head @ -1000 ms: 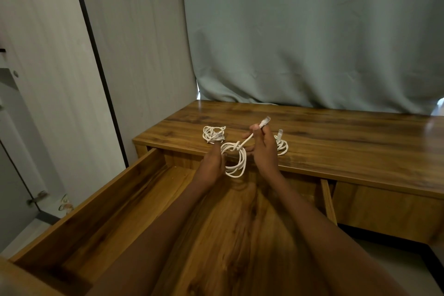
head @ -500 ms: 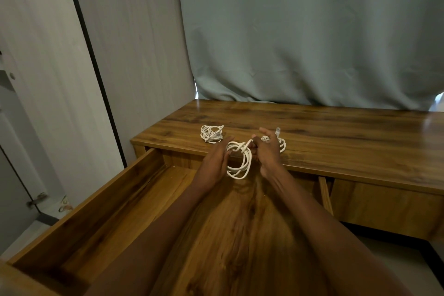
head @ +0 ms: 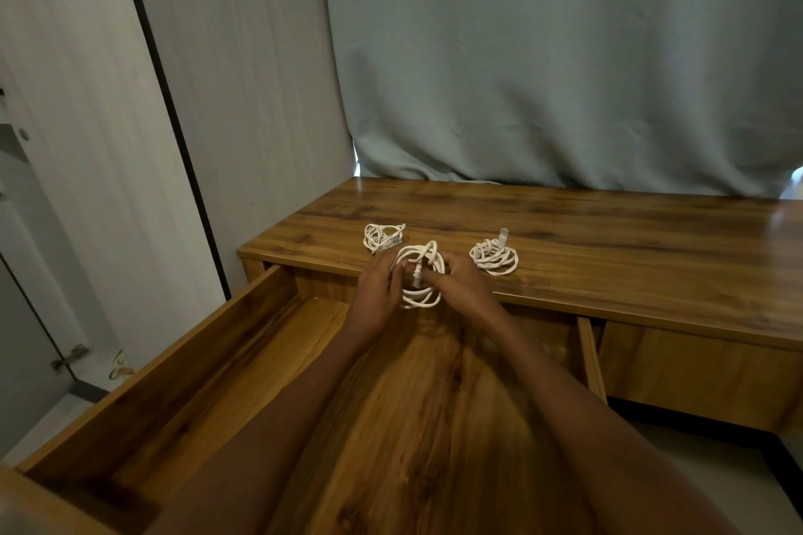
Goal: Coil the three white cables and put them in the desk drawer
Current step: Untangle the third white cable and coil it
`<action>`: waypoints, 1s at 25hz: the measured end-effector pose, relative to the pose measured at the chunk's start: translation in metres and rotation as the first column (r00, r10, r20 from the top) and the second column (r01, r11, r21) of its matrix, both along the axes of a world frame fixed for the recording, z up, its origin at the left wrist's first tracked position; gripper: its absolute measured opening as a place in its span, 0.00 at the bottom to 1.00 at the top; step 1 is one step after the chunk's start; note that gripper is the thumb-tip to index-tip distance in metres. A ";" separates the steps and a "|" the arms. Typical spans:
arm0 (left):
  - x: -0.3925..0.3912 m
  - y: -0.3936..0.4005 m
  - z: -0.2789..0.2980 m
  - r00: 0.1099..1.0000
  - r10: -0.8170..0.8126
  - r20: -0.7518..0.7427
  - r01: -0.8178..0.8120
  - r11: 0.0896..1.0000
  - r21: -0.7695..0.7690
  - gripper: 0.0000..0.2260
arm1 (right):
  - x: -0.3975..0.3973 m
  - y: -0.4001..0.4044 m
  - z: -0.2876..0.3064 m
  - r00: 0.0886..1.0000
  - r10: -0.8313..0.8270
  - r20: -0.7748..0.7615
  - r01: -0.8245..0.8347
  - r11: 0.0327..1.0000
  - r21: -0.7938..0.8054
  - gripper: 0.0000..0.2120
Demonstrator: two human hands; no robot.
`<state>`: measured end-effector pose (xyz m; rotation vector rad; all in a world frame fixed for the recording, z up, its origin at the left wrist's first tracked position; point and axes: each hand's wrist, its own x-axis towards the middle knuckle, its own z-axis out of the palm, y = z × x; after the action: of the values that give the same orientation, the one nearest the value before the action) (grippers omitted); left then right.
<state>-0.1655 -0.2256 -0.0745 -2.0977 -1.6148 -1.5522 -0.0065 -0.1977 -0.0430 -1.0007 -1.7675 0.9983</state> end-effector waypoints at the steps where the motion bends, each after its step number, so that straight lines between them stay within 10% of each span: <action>1: 0.000 0.001 0.000 1.000 0.003 -0.004 -0.003 1.000 0.004 0.15 | 0.000 0.000 0.000 0.997 0.006 -0.072 -0.012 0.997 -0.077 0.08; 7: 0.002 -0.008 -0.001 0.999 -0.036 0.020 0.036 0.999 0.027 0.13 | 0.006 0.001 -0.005 0.972 0.180 -0.149 -0.204 0.966 -0.162 0.09; 10: 0.008 -0.012 0.002 0.996 -0.042 0.082 0.041 0.999 0.015 0.12 | 0.006 0.004 -0.008 0.998 -0.034 0.061 0.026 0.991 0.129 0.19; 16: 0.012 -0.010 0.007 1.000 -0.017 -0.011 0.016 0.996 -0.083 0.11 | 0.021 0.022 -0.016 0.904 -0.393 0.170 0.100 0.581 0.808 0.19; 25: 0.000 0.005 0.005 0.986 0.138 -0.097 -0.164 0.918 -0.360 0.12 | 0.018 0.023 -0.015 0.877 -0.390 0.281 -0.216 0.203 0.955 0.08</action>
<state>-0.1652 -0.2203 -0.0695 -2.0967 -2.1215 -1.1880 0.0113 -0.1745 -0.0584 -0.4158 -2.1346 -0.6806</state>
